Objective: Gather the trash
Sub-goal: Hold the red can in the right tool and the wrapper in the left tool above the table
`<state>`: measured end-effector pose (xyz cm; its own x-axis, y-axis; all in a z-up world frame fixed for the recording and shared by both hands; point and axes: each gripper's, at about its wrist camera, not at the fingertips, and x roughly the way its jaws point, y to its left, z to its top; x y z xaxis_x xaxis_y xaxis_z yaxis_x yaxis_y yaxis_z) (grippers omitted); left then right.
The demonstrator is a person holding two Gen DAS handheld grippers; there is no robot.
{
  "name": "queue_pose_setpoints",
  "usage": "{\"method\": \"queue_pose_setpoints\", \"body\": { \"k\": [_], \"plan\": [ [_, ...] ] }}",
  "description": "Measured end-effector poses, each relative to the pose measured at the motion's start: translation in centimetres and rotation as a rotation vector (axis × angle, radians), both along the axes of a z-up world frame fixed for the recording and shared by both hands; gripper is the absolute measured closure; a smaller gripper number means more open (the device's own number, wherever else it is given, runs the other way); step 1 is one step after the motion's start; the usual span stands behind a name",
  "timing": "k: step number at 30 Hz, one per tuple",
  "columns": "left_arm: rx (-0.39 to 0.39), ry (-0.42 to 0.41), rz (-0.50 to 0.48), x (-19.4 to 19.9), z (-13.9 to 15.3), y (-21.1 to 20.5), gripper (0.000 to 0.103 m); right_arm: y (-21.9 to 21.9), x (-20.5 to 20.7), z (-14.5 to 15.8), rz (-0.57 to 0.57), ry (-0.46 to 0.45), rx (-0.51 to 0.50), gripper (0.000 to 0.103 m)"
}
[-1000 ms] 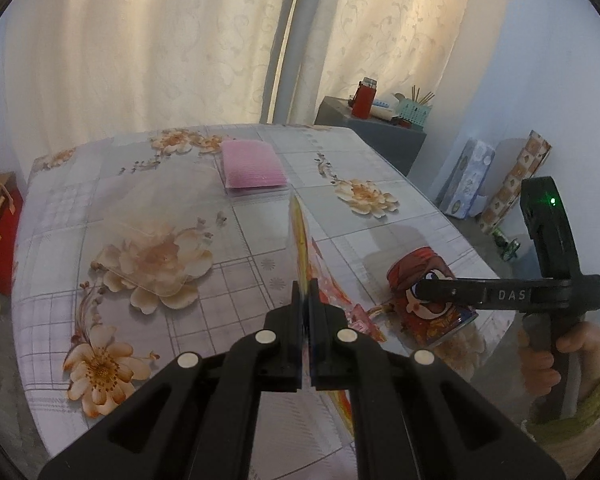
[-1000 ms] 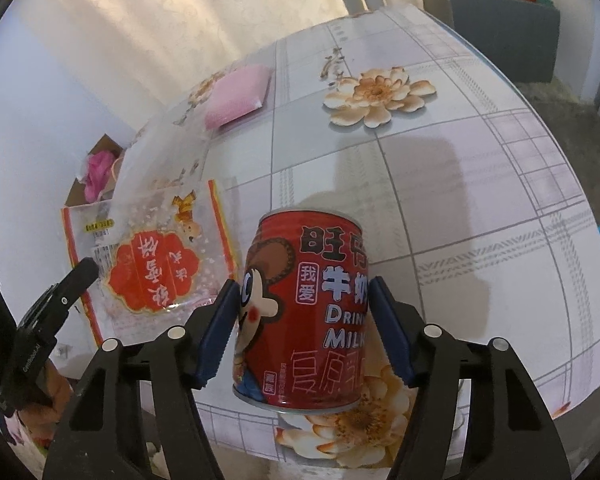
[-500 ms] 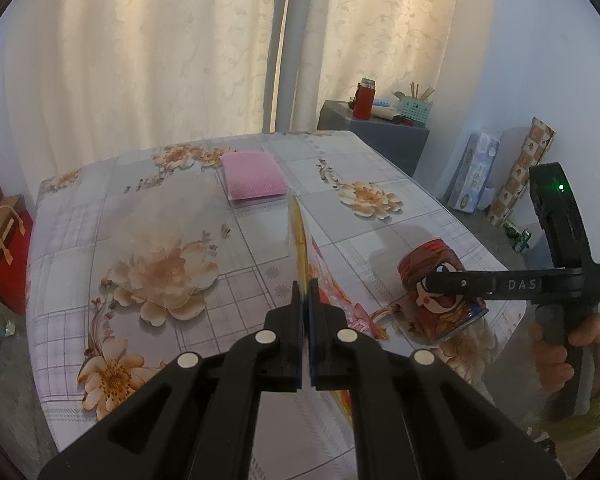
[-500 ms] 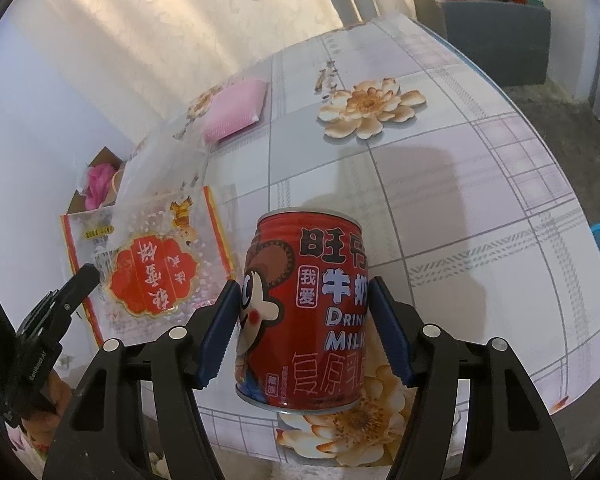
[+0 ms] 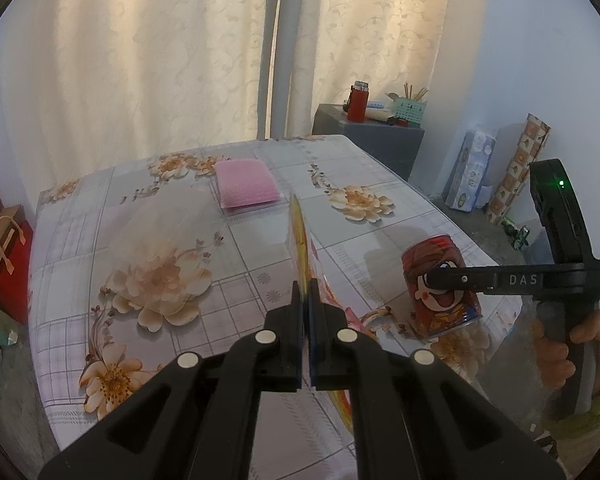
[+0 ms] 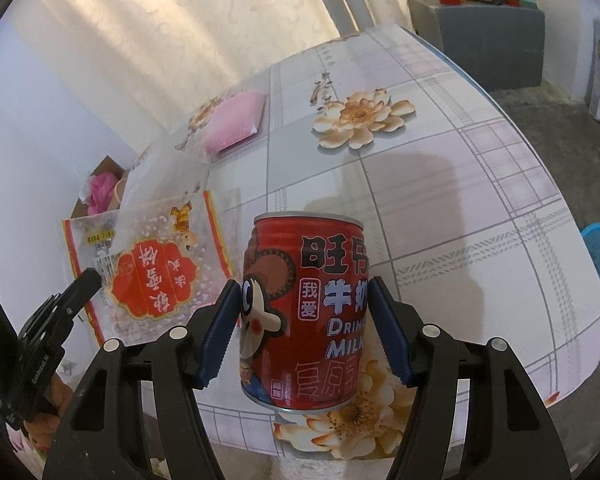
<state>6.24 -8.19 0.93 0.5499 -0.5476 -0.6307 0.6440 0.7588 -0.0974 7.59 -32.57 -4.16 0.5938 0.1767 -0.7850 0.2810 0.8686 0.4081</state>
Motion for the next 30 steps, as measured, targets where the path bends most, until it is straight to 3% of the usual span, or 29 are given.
{"method": "queue_pose_setpoints", "body": {
  "k": [16, 30],
  "plan": [
    [0.006, -0.046, -0.02, -1.0, 1.2, -0.7, 0.101, -0.7, -1.0, 0.7, -0.016, -0.033, 0.011, 0.042],
    [0.044, -0.16, -0.051, -3.0, 3.1, -2.7, 0.101, -2.6, -3.4, 1.9, -0.051, -0.089, 0.043, 0.042]
  ]
}}
